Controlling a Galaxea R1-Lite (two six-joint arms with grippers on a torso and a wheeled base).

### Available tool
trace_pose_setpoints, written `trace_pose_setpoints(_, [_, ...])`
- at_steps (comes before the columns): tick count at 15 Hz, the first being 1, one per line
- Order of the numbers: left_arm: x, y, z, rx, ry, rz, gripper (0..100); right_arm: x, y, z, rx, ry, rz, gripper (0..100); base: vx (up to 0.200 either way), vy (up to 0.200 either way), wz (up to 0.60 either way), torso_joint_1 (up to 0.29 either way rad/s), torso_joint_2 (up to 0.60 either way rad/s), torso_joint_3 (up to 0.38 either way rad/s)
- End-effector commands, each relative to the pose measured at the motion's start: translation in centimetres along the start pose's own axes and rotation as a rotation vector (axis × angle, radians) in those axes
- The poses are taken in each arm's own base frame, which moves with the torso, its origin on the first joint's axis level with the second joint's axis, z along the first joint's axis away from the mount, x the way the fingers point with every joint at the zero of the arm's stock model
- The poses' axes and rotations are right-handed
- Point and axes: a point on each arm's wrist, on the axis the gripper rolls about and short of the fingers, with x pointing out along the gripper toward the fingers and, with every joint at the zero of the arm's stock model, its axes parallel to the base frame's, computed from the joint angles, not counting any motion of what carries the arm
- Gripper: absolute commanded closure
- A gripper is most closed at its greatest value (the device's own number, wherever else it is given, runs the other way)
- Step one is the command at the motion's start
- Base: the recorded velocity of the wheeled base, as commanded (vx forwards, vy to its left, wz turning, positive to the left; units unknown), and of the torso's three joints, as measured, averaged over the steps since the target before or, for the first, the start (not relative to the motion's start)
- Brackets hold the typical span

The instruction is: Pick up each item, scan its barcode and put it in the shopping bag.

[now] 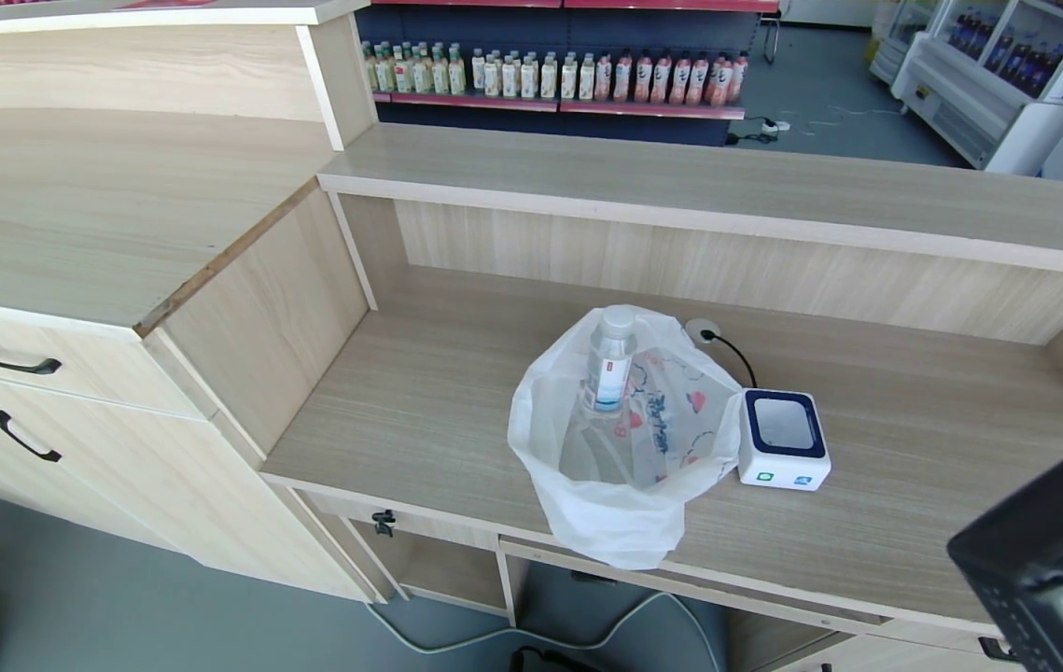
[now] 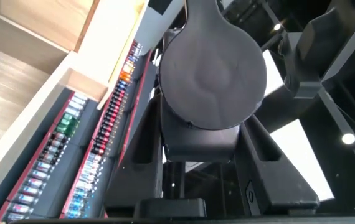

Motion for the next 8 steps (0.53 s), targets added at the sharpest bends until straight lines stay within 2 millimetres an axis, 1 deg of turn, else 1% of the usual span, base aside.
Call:
trace_pose_setpoints(1, [0.0, 0.0, 0.0, 0.0, -0.001, 0.0, 0, 0.23, 0.2, 0.05, 0.0, -0.023, -0.009, 100, 0.0, 0.0, 0.0, 0.0, 0.0, 0.0])
trace_pose_setpoints(8, [0.0, 0.0, 0.0, 0.0, -0.001, 0.0, 0, 0.23, 0.13, 0.02, 0.001, -0.034, -0.024, 100, 0.0, 0.0, 0.0, 0.0, 0.0, 0.0])
